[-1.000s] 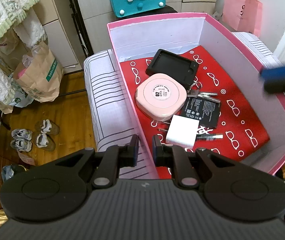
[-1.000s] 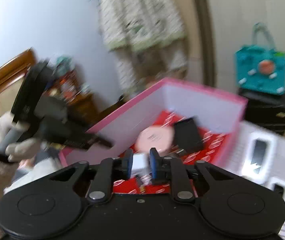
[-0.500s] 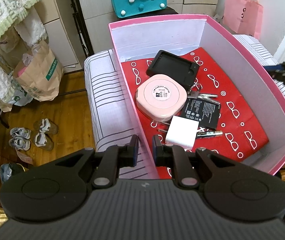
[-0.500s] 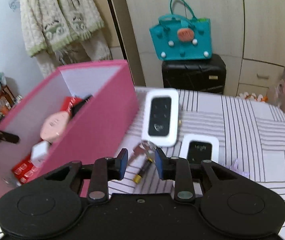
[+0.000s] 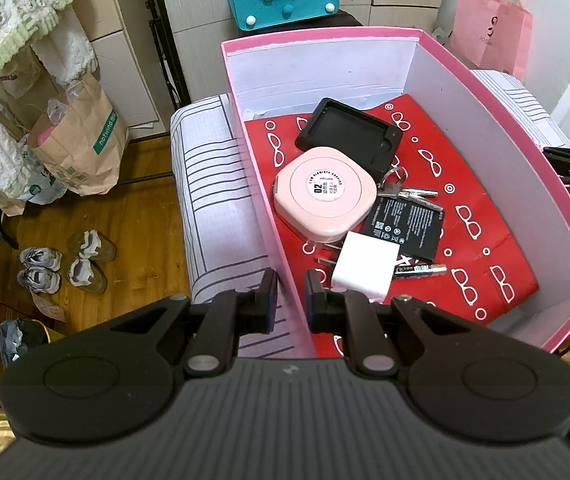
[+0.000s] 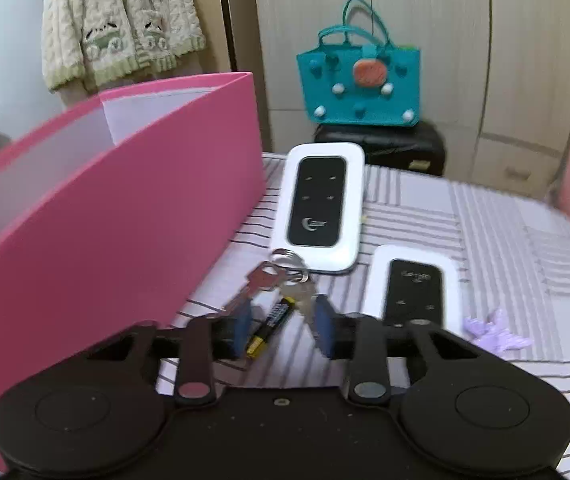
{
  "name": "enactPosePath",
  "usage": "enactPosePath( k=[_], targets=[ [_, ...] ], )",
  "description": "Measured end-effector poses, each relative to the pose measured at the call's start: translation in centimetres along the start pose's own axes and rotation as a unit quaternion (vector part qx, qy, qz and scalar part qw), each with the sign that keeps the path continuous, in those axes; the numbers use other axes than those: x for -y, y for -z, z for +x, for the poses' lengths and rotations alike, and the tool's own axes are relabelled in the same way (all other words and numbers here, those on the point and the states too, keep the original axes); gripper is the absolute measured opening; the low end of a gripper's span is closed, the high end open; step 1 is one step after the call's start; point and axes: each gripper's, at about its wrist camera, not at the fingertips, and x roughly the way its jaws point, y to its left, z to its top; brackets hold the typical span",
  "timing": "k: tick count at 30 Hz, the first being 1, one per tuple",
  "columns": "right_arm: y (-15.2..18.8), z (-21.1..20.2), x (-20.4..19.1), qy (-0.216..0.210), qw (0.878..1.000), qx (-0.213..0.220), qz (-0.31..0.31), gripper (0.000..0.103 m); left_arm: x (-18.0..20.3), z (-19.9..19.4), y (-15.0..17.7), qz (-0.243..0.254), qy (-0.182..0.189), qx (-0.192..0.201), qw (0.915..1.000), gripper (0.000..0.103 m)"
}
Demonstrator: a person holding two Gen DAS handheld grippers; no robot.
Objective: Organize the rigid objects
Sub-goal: 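Return the right tool to the bed and grasp the second AA battery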
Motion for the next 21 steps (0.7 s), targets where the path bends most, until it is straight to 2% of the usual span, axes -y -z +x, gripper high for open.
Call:
enactPosePath(
  k=[1, 3, 9, 12, 14, 15, 16, 19, 21],
  targets=[
    [0.1, -0.2, -0.1, 0.005, 1.0, 0.0, -0.009, 0.024, 0.0, 0.0, 0.0, 0.0, 0.0, 0.0, 1.0, 0.012],
    [0.3, -0.5, -0.2, 0.007, 1.0, -0.001, -0.022, 0.023, 0.1, 0.0, 0.0, 0.0, 0.001, 0.001, 1.0, 0.012],
    [0.8, -1.3, -0.7, -0.002, 0.999, -0.008, -0.043, 0.024, 0.1, 0.0, 0.1, 0.001, 0.001, 0.002, 1.0, 0.012],
    [0.8, -1.3, -1.3, -0.01, 0.998, -0.011, -0.058, 0.029, 0.1, 0.0, 0.2, 0.005, 0.001, 0.002, 1.0, 0.012],
    [0.5, -1.0, -1.1, -0.011, 0.998, -0.013, -0.055, 0.029, 0.2, 0.1, 0.2, 0.007, -0.001, 0.002, 1.0, 0.012],
    [0.3, -0.8, -0.9, -0.012, 0.998, -0.014, -0.052, 0.025, 0.2, 0.0, 0.2, 0.008, -0.002, 0.002, 1.0, 0.012],
    [0.2, -0.7, -0.9, -0.015, 0.998, -0.016, -0.052, 0.011, 0.3, 0.0, 0.2, 0.009, -0.003, 0.002, 1.0, 0.012],
    [-0.1, -1.0, -1.2, 0.009, 0.997, -0.016, -0.069, 0.01, 0.3, 0.0, 0.2, 0.016, -0.005, 0.001, 0.9999, 0.012],
    [-0.4, -2.4, -1.3, 0.006, 0.997, 0.009, -0.077, 0.01, 0.2, -0.1, 0.1, 0.016, 0.0, -0.001, 0.9999, 0.013]
  ],
)
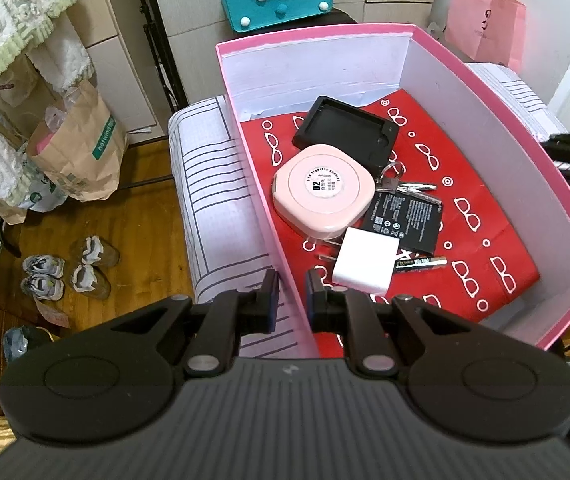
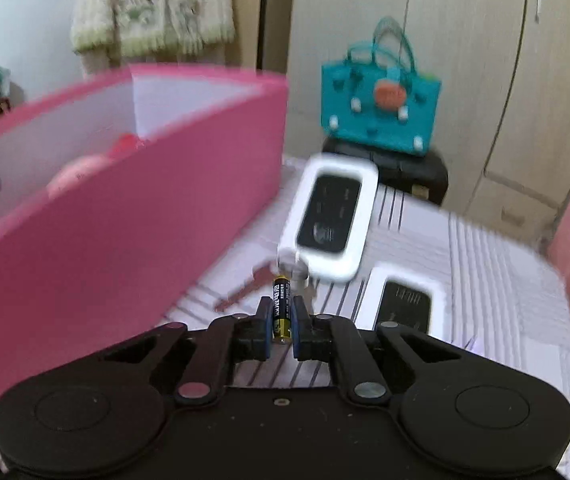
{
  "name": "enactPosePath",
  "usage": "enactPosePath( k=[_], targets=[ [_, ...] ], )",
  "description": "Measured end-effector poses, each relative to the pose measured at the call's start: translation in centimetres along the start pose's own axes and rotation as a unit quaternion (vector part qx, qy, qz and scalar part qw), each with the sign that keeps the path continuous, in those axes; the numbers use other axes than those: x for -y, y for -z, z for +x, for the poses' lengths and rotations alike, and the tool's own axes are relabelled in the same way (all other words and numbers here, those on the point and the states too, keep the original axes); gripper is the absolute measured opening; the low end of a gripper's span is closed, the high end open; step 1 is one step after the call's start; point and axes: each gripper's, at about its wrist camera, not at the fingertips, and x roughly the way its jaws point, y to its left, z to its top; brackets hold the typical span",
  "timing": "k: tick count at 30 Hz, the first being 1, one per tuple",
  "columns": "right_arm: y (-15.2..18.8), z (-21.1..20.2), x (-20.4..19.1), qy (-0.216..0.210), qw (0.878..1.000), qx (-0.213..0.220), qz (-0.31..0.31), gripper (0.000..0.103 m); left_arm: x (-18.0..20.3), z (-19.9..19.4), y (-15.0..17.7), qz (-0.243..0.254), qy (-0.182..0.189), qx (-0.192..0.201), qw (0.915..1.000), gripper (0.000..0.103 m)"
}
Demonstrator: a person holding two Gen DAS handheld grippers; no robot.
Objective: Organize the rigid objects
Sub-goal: 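Carry the second battery into the box and release it on the cradle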
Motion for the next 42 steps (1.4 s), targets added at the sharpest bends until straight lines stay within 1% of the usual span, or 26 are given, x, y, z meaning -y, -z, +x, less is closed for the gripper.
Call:
enactPosePath(
  k=[2, 5, 9, 11, 13, 16, 18, 20, 22, 27, 29, 30, 31, 32, 33, 36, 37, 39, 41, 42],
  targets=[
    [-0.6, -1.5, 0.5, -0.006, 1.0, 0.021, 0.015, 0.01, 0.0, 0.0, -0.1, -0.002, -0.001, -0.001, 1.0, 0.013],
    [-1.8, -4.1, 1.2, -0.018, 0.997, 0.059, 0.039, 0.01, 0.4, 0.2, -0.2, -0.003, -0.014, -0.004, 0.9999, 0.011],
    [-4.8, -6.8, 1.0, -0.089, 0.991, 0.083, 0.057, 0.011, 1.3, 0.1, -0.4, 0.012, -0.038, -0.011, 0.9992, 0.01],
    [-6.6, -7.2, 0.3, -0.127, 0.987, 0.078, 0.053, 0.011, 1.5, 0.0, -0.3, 0.014, -0.043, -0.009, 0.999, 0.01],
    [-8.3, -6.7, -1.0, -0.162, 0.984, 0.059, 0.041, 0.011, 1.2, -0.1, -0.3, 0.006, -0.038, -0.008, 0.9992, 0.01],
    [-10.1, -4.5, -3.3, -0.19, 0.981, 0.031, 0.015, 0.011, 0.9, -0.3, -0.4, -0.002, -0.034, -0.004, 0.9994, 0.01],
    [-11.0, -2.2, -4.8, -0.188, 0.982, 0.012, -0.008, 0.011, 1.2, -0.5, -0.3, 0.008, -0.039, 0.005, 0.9992, 0.01],
    [-11.8, 0.3, -6.0, -0.178, 0.984, -0.003, -0.028, 0.011, 1.8, -0.7, 0.0, 0.025, -0.055, 0.015, 0.9981, 0.01],
    [-12.4, 2.5, -6.8, -0.169, 0.985, -0.021, -0.043, 0.011, 2.0, -0.7, 0.1, 0.029, -0.06, 0.018, 0.9976, 0.01],
    [-14.0, 6.4, -7.5, -0.158, 0.983, -0.068, -0.068, 0.011, 1.5, -0.6, -0.2, 0.013, -0.05, 0.013, 0.9986, 0.01],
    [-14.3, 7.4, -7.8, -0.154, 0.98, -0.087, -0.097, 0.011, 1.5, -0.5, -0.3, 0.005, -0.05, 0.011, 0.9987, 0.01],
    [-14.4, 7.7, -7.7, -0.153, 0.979, -0.086, -0.103, 0.012, 1.5, -0.5, -0.3, 0.002, -0.051, 0.011, 0.9987, 0.01],
    [-14.5, 7.9, -7.5, -0.155, 0.979, -0.085, -0.105, 0.015, 1.5, -0.5, -0.3, -0.001, -0.051, 0.01, 0.9987, 0.01],
    [-14.6, 8.0, -7.2, -0.157, 0.979, -0.085, -0.101, 0.017, 1.5, -0.5, -0.3, -0.004, -0.051, 0.009, 0.9987, 0.01],
    [-14.5, 7.8, -6.9, -0.155, 0.98, -0.081, -0.094, 0.017, 1.5, -0.4, -0.4, -0.007, -0.051, 0.008, 0.9986, 0.01],
    [-14.1, 5.9, -5.4, -0.158, 0.983, -0.054, -0.078, 0.018, 1.6, -0.1, -0.3, -0.011, -0.056, 0.002, 0.9984, 0.01],
    [-14.0, 5.0, -4.8, -0.159, 0.984, -0.044, -0.071, 0.02, 1.7, 0.0, -0.3, -0.012, -0.057, 0.0, 0.9983, 0.01],
    [-13.5, 2.8, -3.0, -0.158, 0.986, -0.02, -0.053, 0.028, 1.7, 0.1, -0.4, -0.015, -0.058, -0.005, 0.9982, 0.01],
    [-12.7, 0.5, -1.1, -0.145, 0.989, 0.001, -0.043, 0.036, 1.5, 0.2, -0.3, -0.024, -0.053, -0.008, 0.9983, 0.01],
    [-12.2, -0.6, 0.0, -0.131, 0.991, 0.017, -0.035, 0.04, 1.3, 0.2, -0.3, -0.029, -0.048, -0.011, 0.9984, 0.01]
  ],
)
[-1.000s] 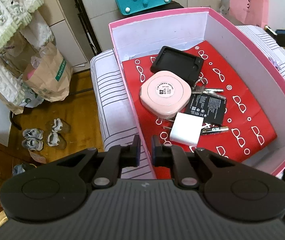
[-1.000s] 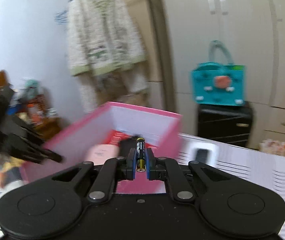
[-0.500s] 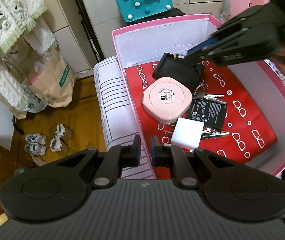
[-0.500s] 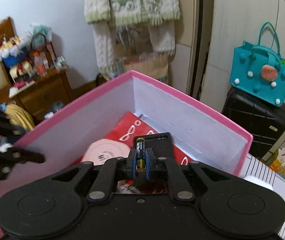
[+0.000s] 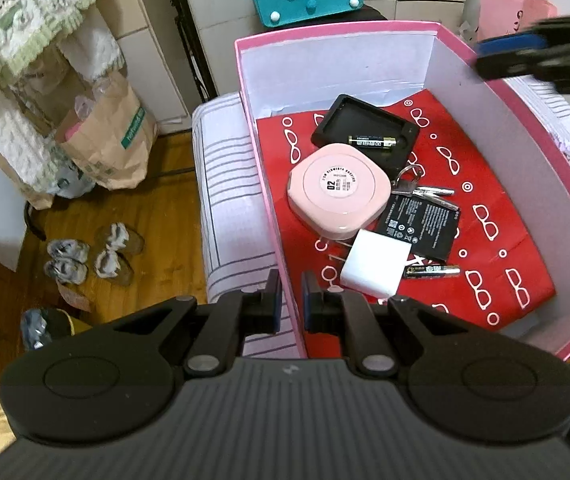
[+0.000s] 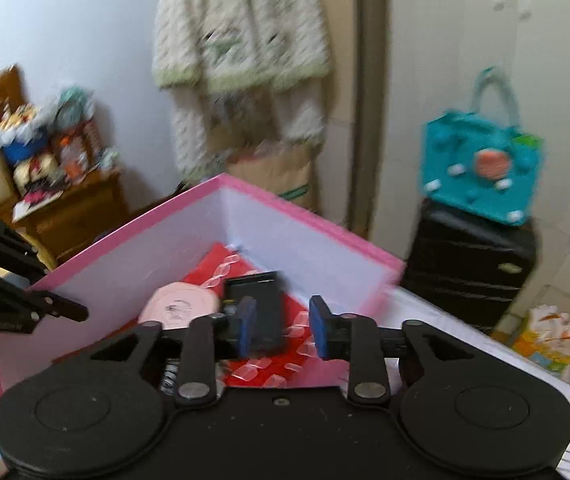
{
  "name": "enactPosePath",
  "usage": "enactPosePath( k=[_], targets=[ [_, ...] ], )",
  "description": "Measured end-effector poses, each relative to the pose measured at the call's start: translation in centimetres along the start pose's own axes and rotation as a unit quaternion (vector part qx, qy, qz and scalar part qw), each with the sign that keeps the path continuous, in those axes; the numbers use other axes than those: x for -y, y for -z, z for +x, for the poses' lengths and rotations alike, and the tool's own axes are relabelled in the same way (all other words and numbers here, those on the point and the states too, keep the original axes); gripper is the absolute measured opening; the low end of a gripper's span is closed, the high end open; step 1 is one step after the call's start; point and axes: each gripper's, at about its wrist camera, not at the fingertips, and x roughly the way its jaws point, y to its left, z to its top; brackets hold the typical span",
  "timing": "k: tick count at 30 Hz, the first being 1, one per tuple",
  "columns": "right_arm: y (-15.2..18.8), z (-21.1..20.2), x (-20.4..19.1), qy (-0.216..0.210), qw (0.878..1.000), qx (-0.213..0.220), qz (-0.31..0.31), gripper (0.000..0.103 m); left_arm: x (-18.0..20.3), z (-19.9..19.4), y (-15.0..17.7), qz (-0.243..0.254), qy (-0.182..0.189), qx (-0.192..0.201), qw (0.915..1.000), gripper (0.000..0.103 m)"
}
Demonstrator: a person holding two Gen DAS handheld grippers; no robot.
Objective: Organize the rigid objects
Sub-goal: 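Carry the second battery into the box and release it on the cradle, then move the right tool to the bed and grasp a white pocket router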
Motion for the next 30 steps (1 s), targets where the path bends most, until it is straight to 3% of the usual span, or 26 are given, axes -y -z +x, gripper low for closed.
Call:
enactPosePath(
  k=[2, 8, 14, 18, 21, 27, 30],
  targets=[
    [1.5, -2.2, 1.6, 0.031, 0.999, 0.019, 0.013, 0.051, -0.4, 0.0, -0.1, -0.011, 0.001, -0.003, 0.9999, 0.01],
    [7.1, -4.1, 6.6, 0.089, 0.993, -0.012, 0.08, 0.052, 0.2, 0.2, -0.5, -0.004, -0.023, 0.006, 0.9997, 0.01],
    [10.7, -3.2, 8.4, 0.119, 0.989, -0.035, 0.085, 0.054, 0.9, 0.4, -1.1, -0.007, -0.043, 0.008, 0.999, 0.006],
    [11.2, -1.9, 8.0, 0.112, 0.991, -0.024, 0.066, 0.057, 0.8, 0.5, -0.8, -0.016, -0.046, 0.0, 0.9988, 0.005],
    [10.7, -0.8, 7.2, 0.094, 0.995, -0.006, 0.046, 0.066, 0.8, 0.5, -0.9, -0.022, -0.05, -0.004, 0.9985, 0.005],
    [9.2, 2.3, 5.9, 0.081, 0.997, -0.001, 0.013, 0.067, 1.2, 0.5, -1.2, -0.023, -0.064, -0.012, 0.9976, 0.006],
    [8.8, 3.9, 5.3, 0.103, 0.995, -0.005, 0.002, 0.067, 0.8, 0.4, -1.2, -0.03, -0.056, -0.012, 0.9979, 0.006]
  ],
)
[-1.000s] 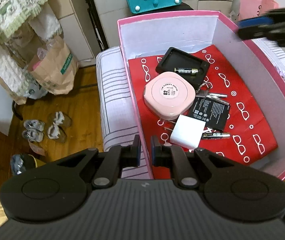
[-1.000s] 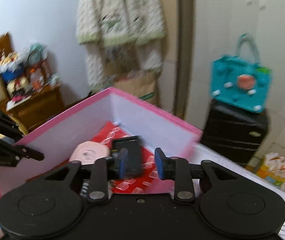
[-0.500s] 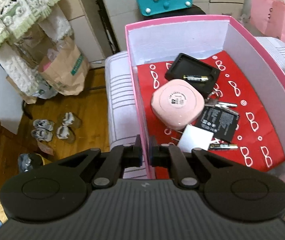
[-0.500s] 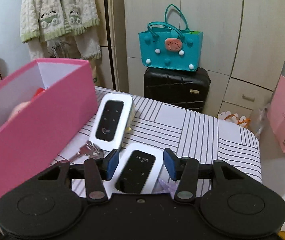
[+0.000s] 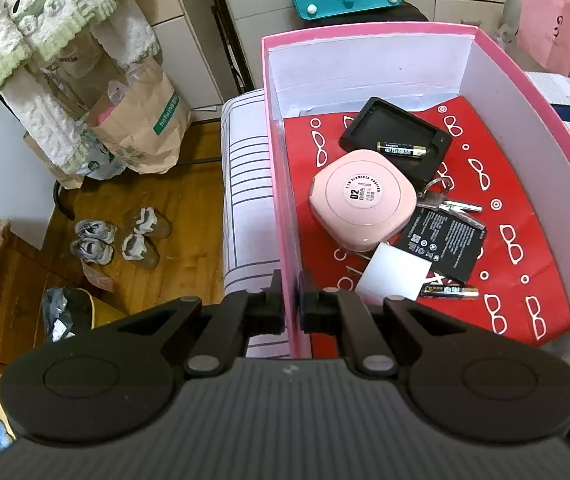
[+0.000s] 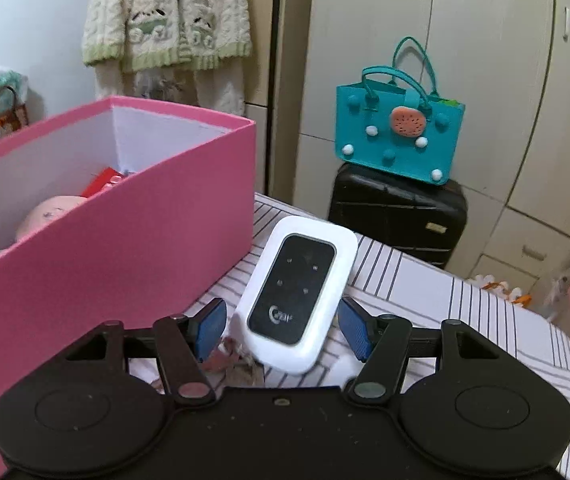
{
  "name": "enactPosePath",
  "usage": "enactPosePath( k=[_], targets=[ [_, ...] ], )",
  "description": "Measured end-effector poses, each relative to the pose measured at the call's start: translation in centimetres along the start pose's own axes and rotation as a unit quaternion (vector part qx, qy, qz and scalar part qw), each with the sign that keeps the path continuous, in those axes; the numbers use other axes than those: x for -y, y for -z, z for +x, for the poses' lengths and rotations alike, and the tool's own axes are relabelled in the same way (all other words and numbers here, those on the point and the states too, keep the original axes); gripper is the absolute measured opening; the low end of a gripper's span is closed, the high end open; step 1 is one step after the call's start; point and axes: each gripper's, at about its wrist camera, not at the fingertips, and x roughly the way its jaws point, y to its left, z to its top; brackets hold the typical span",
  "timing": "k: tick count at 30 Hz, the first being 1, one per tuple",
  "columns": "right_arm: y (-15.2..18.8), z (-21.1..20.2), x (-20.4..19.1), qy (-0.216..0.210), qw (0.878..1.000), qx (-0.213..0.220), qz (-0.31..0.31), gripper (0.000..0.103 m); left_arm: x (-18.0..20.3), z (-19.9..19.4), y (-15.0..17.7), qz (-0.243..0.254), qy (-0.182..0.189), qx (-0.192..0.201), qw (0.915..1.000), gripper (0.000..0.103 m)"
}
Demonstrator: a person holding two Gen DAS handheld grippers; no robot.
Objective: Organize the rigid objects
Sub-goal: 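Move the right tool to the bed and grasp a white pocket router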
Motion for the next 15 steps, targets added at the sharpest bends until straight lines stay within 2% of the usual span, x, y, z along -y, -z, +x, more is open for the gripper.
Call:
enactPosePath(
  k=[5, 10, 12, 15],
  targets=[
    [-0.3, 1.4, -1.5, 0.041, 0.998, 0.005, -0.041, 0.073, -0.4, -0.1, -0.2, -0.011, 0.009, 0.005, 0.9999, 0.006],
    [-0.5, 2.8, -2.1, 0.077, 0.995, 0.005, -0.068, 0.074, -0.3, -0.6, 0.2, -0.002, 0.01, 0.023, 0.9997, 0.005],
    [-0.6, 2.9, -2.0, 0.08, 0.995, 0.006, -0.057, 0.073, -0.5, -1.0, 0.2, 0.002, 0.016, 0.032, 0.9994, 0.005],
    [-0.6, 2.5, -2.2, 0.083, 0.995, 0.006, -0.056, 0.066, -0.8, -1.5, 0.3, 0.013, 0.025, 0.036, 0.9989, 0.005]
  ],
)
